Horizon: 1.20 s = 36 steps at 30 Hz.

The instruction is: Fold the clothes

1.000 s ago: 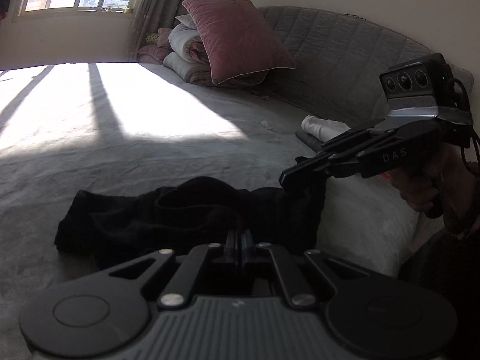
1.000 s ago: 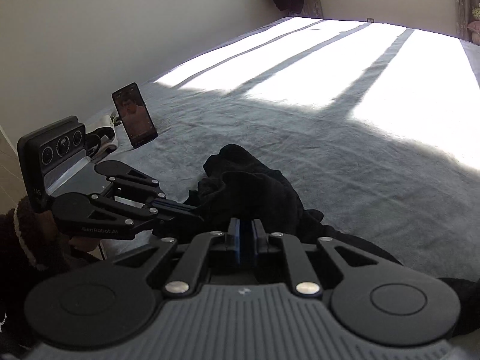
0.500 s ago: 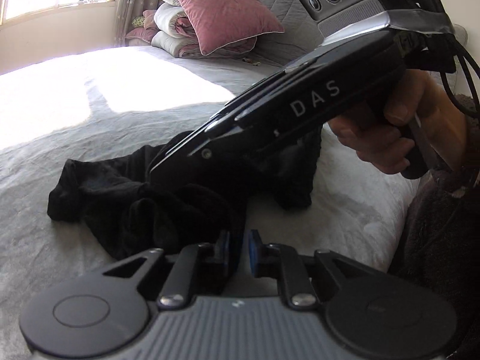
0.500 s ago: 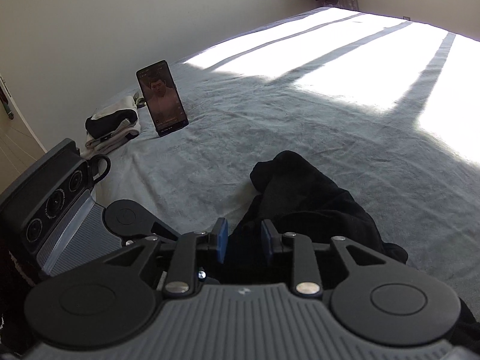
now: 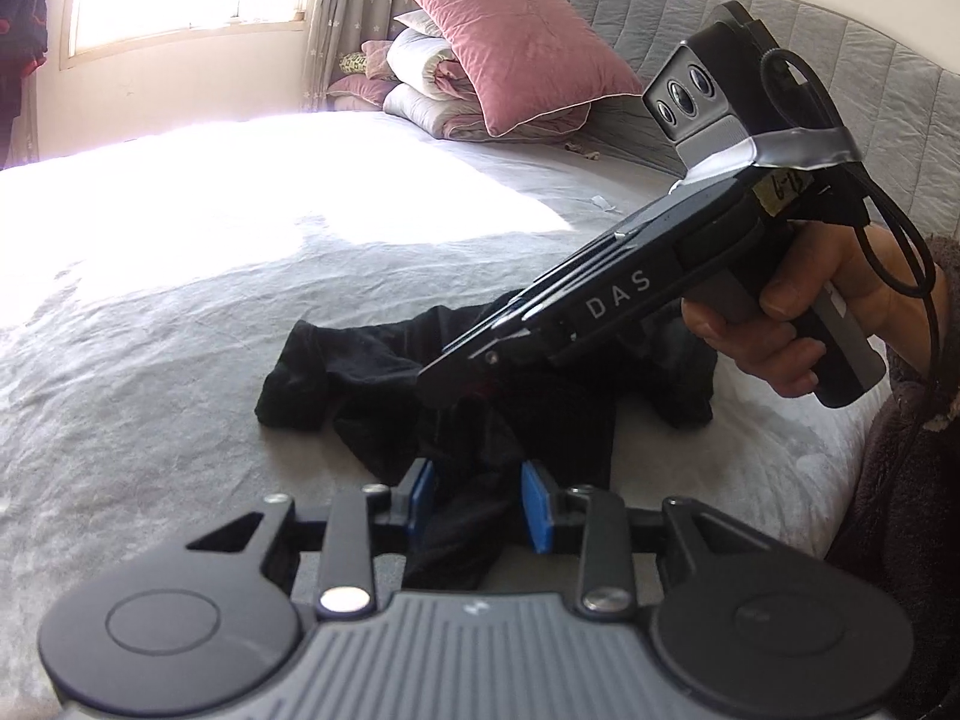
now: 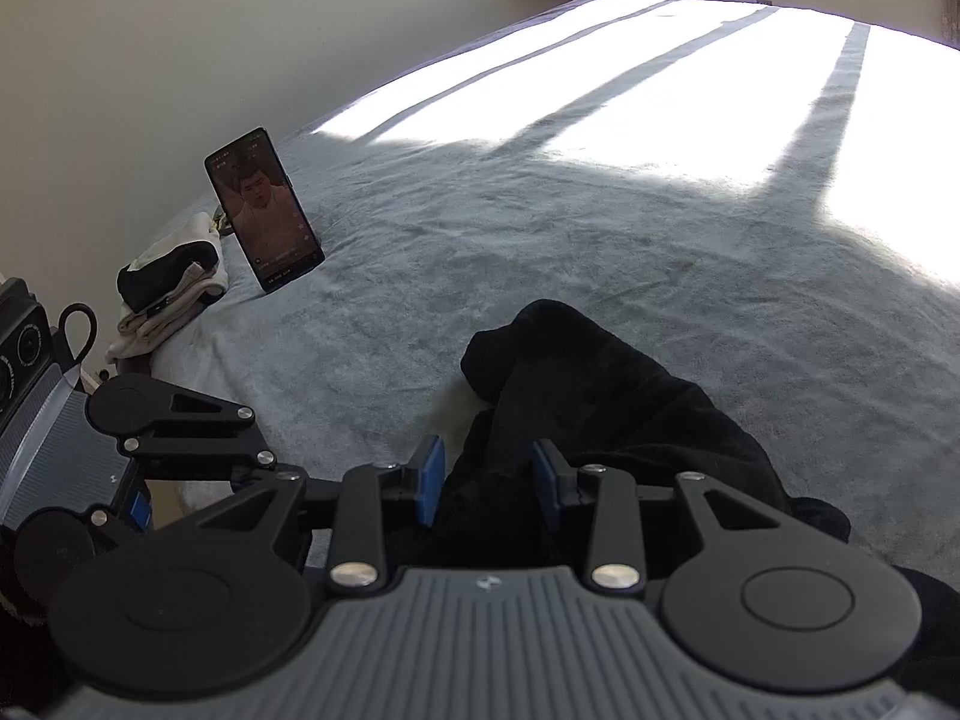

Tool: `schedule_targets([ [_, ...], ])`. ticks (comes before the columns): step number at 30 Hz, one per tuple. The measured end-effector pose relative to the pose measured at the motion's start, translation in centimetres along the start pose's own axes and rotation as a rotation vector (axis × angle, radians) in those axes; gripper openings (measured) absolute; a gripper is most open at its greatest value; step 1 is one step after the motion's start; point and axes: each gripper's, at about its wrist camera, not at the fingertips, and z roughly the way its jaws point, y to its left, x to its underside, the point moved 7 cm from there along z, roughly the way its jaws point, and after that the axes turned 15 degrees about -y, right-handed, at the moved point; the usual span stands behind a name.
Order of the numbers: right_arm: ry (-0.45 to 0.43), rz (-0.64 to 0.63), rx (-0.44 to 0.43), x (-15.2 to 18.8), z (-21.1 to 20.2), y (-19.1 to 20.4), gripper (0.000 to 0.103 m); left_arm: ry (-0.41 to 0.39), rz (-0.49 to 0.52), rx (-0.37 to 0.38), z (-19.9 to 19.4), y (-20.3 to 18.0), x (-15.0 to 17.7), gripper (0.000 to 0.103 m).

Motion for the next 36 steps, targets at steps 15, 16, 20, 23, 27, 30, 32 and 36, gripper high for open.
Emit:
schedule_targets([
  [15,-0.09,0.195,0.002,-1.7,-2.7,-3.0,0.01,0.044,0.034,-0.027,2.2,-0.6,0.4,0.032],
  [16,-0.096,0.21,-0.002,-1.9,-2.8,-3.1,0.01,0.046,0.039,-0.025,2.3,-0.8,0.3,0.021],
  [20,-0.119,0.269,0.0,-2.3,-3.2,-4.0,0.01,0.044,0.027,0.001,2.0,-1.1,0.2,0.001],
  [23,-0.131,0.305,0.011,-2.4,-3.4,-4.8,0.01,0.051,0.043,0.031,1.5,-1.5,0.3,0.001],
  [27,-0.14,0.327,0.022,-2.5,-3.7,-5.4,0.01,0.108,0.089,0.105,0.9,-2.6,1.2,0.001],
  [30,-0.145,0.335,0.031,-2.5,-3.9,-5.8,0.01,0.199,0.146,0.165,0.3,-3.6,2.8,0.001],
  [32,-0.145,0.336,0.041,-2.5,-4.0,-6.0,0.01,0.227,0.154,0.181,-0.1,-3.8,3.3,0.001],
  [36,-0.15,0.342,0.051,-2.5,-4.3,-6.2,0.01,0.214,0.077,0.2,-1.1,-2.9,2.6,0.017],
])
